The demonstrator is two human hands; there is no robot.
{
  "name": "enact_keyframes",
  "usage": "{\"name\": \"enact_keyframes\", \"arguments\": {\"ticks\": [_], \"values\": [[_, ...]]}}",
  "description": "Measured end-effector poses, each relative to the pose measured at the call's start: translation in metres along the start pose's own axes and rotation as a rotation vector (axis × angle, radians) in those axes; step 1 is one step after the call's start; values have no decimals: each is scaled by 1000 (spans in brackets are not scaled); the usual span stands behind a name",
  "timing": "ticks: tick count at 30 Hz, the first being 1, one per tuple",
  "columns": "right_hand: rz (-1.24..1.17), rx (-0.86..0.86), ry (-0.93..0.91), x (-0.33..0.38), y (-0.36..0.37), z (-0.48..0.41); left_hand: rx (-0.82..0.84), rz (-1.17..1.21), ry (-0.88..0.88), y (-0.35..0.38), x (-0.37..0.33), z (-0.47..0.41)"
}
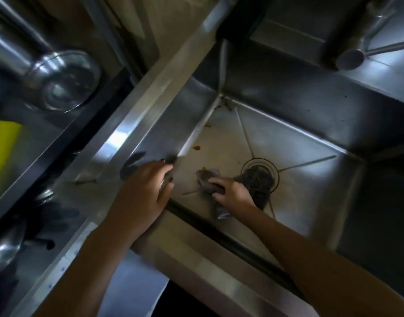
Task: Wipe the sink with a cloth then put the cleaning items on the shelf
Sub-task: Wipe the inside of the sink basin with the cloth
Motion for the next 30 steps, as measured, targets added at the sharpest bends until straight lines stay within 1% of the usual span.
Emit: {"name": "enact_keyframes", "arguments": {"ticks": [4, 11, 12, 13, 16, 18, 20, 22, 24, 26, 30], "values": [[92, 78, -64, 2, 31, -8, 40, -82, 12, -10, 18, 3], [211, 187, -151, -15, 73, -11, 26, -85, 15, -7, 25, 6], [248, 195, -186, -18, 79, -11, 17, -72, 19, -7, 25, 6], [309, 194, -248, -19, 83, -10, 8, -53, 19, -8, 24, 6], [562, 151, -527, -12, 92, -9, -8, -19, -5, -12, 24, 6], [615, 159, -662, -7, 98, -7, -2, -15, -5, -14, 23, 7], [608, 183, -735, -5, 103, -2, 10, -22, 46, -16, 22, 11], [585, 159, -732, -5, 101, 6, 74, -44, 140, -14, 21, 18], [556, 140, -680, -11, 97, 13, 127, -91, 217, -11, 22, 24], [544, 132, -658, -19, 93, 20, 151, -126, 201, -10, 24, 24], [575, 67, -742, -27, 87, 22, 140, -139, 115, -9, 28, 21]]}}
Point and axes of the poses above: each hand's wrist, its own z-axis away from the middle knuckle, its own y-axis out of the palm, x = y × z, the point moved 7 cm from there along -z, towards the middle knuckle, and after that the axes turned 15 degrees about -x, right-handed, at the moved point
